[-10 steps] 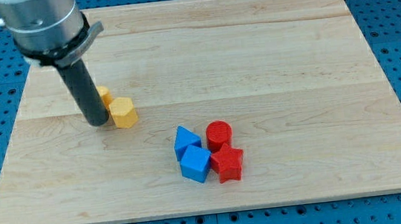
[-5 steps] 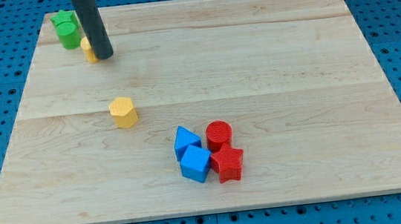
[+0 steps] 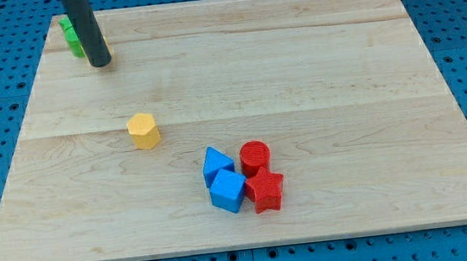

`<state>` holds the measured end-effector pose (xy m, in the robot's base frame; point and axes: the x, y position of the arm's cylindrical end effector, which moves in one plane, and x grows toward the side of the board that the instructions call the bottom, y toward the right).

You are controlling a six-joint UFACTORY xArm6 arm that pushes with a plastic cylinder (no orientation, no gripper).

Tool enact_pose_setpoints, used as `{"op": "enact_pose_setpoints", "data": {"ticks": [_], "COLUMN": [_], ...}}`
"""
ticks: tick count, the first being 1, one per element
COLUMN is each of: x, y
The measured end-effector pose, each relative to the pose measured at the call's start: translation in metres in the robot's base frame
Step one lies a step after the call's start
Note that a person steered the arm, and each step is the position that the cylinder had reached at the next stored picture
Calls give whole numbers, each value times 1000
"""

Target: Push the yellow heart to the right side of the green circle

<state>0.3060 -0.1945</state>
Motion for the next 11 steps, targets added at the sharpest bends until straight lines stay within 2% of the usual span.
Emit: {"op": "enact_pose_setpoints", "data": {"ticks": [3, 5, 10, 11], "x": [10, 6, -26, -17], "y": [-1, -28, -16, -2]}}
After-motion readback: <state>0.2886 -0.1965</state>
